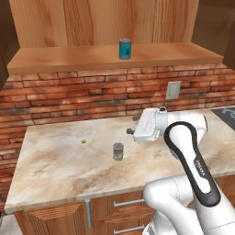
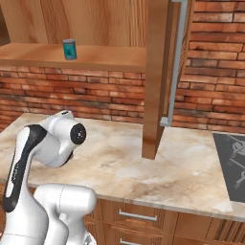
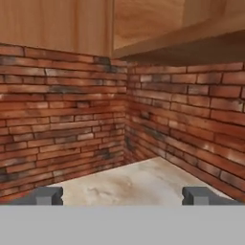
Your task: Restock the canned food cabinet by taking the new fresh canned food from the counter and placing it in the cabinet. Then, take the old canned food from the cabinet and place it on the counter.
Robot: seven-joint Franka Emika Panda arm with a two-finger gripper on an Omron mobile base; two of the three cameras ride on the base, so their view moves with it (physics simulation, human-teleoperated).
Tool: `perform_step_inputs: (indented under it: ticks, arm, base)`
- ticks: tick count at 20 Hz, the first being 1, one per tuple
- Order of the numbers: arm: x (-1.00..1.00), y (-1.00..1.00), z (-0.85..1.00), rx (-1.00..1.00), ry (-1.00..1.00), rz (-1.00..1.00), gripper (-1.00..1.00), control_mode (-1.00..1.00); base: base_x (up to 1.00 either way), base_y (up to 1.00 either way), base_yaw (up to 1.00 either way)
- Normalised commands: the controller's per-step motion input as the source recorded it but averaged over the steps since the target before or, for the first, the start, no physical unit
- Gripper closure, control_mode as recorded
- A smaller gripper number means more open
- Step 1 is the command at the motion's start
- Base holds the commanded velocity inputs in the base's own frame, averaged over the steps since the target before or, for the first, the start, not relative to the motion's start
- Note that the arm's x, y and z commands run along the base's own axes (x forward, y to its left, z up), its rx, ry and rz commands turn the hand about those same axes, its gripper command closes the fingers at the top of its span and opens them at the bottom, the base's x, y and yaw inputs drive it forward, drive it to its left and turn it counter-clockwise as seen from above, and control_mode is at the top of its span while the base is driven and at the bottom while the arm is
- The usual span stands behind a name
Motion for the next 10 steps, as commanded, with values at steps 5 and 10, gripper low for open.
perform_step_inputs:
  ticks: [5,10]
  arm:
    - [-1.00,-0.69,1.00,0.10,0.00,-0.19,-1.00,-1.00]
    - [-0.60,-0.45,0.40,0.04,-0.24,-0.05,-1.00,-1.00]
  base:
    - [0.00,0.00,0.00]
    - [0.00,0.00,0.00]
